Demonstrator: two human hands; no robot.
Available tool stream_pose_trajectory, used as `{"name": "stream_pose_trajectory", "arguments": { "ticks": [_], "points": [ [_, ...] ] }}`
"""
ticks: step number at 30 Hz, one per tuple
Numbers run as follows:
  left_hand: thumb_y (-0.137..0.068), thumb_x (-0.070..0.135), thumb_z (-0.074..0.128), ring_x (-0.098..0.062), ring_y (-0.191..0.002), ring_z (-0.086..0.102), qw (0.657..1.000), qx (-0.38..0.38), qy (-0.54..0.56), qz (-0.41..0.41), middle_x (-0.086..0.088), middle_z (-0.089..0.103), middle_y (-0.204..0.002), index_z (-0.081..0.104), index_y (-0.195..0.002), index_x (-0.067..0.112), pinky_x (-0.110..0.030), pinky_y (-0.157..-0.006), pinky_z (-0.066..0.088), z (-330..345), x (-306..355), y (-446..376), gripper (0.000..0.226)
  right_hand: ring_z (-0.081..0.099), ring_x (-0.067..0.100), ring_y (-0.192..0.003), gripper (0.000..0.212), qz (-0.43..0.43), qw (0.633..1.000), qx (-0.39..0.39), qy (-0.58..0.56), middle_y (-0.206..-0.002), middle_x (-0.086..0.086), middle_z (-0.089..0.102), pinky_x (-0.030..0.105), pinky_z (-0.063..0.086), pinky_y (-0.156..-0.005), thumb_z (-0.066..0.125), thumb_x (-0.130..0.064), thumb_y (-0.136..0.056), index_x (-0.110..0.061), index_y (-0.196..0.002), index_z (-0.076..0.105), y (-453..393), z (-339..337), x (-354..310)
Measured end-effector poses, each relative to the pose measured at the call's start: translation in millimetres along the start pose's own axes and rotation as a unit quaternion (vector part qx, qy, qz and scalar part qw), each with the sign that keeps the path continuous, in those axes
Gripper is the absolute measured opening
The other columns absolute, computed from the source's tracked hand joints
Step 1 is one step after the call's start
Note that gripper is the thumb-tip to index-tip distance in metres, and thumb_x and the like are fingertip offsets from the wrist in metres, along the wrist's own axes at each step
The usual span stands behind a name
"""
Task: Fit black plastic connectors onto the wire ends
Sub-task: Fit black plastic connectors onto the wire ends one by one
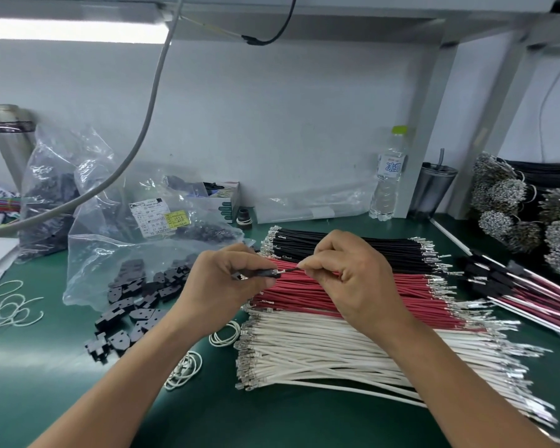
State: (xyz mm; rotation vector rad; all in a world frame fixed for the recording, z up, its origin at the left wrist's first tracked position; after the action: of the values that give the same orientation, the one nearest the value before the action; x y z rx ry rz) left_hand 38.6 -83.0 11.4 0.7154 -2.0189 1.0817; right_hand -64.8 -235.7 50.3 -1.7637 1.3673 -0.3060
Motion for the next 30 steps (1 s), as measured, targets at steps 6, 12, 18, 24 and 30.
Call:
{"name": "stream_pose_trajectory", "arguments": {
  "ticks": [6, 12, 18, 24, 30],
  "points": [
    [-0.070, 0.031, 0.084, -0.022, -0.073, 0.066, 0.997, -0.010, 0.069, -0.031, -0.003, 0.072, -0.085, 0.083, -0.091, 0.035, -0.032, -0.069, 0.055, 2.9, -5.2, 1.0, 0.021, 0.059, 0.007, -0.080, 0.009, 0.012, 1.000, 0.003, -0.014, -0.082, -0.014, 0.058, 0.033, 0.053, -0.068, 0.078, -0.018, -0.086, -0.024, -0.093, 0.081, -0.5, -3.7, 4.2],
    [-0.071, 0.037, 0.082, -0.024, -0.073, 0.065, 1.000, -0.004, -0.002, -0.009, 0.002, 0.071, -0.084, 0.082, -0.091, 0.039, -0.034, -0.067, 0.054, -1.5, -2.5, -0.1, 0.020, 0.058, 0.008, -0.081, 0.009, -0.009, 1.000, -0.006, -0.003, -0.083, -0.011, 0.058, 0.034, 0.053, -0.068, 0.077, -0.015, -0.086, -0.020, -0.093, 0.081, 0.2, -1.7, -3.3],
    [-0.073, 0.028, 0.086, -0.030, -0.078, 0.066, 0.999, 0.006, 0.030, -0.019, -0.001, 0.072, -0.086, 0.083, -0.089, 0.039, -0.047, -0.073, 0.054, -0.6, -3.1, 0.3, 0.020, 0.058, 0.008, -0.079, 0.007, 0.006, 1.000, 0.011, -0.023, -0.081, -0.011, 0.059, 0.034, 0.053, -0.069, 0.078, -0.017, -0.085, -0.021, -0.091, 0.081, -1.6, -7.3, 0.9],
    [-0.074, 0.020, 0.088, -0.040, -0.085, 0.065, 0.998, 0.015, 0.055, -0.034, -0.007, 0.074, -0.088, 0.084, -0.089, 0.035, -0.056, -0.078, 0.056, -2.1, -6.1, -0.7, 0.022, 0.059, 0.011, -0.080, 0.007, 0.012, 0.999, 0.016, -0.034, -0.081, -0.010, 0.060, 0.038, 0.053, -0.069, 0.078, -0.017, -0.085, -0.020, -0.091, 0.081, -2.0, -8.2, 0.4],
    [-0.078, 0.010, 0.087, -0.031, -0.083, 0.067, 0.998, 0.014, 0.059, -0.027, 0.000, 0.075, -0.087, 0.084, -0.090, 0.034, -0.039, -0.076, 0.056, -3.3, -6.8, -0.9, 0.027, 0.061, 0.012, -0.079, 0.009, 0.029, 0.998, 0.016, -0.054, -0.082, -0.009, 0.061, 0.039, 0.054, -0.069, 0.078, -0.016, -0.086, -0.020, -0.093, 0.081, -2.0, -10.6, 6.9]
  ]
}}
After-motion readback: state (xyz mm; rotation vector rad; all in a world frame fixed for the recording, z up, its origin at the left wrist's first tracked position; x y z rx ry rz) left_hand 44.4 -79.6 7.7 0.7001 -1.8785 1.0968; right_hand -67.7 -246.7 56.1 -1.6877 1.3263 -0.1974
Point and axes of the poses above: each hand's wrist, its own y-axis away from the middle knuckle, its own z-axis out of the palm, x = y × z, the point moved 10 cm from there along -y, towards the middle knuckle
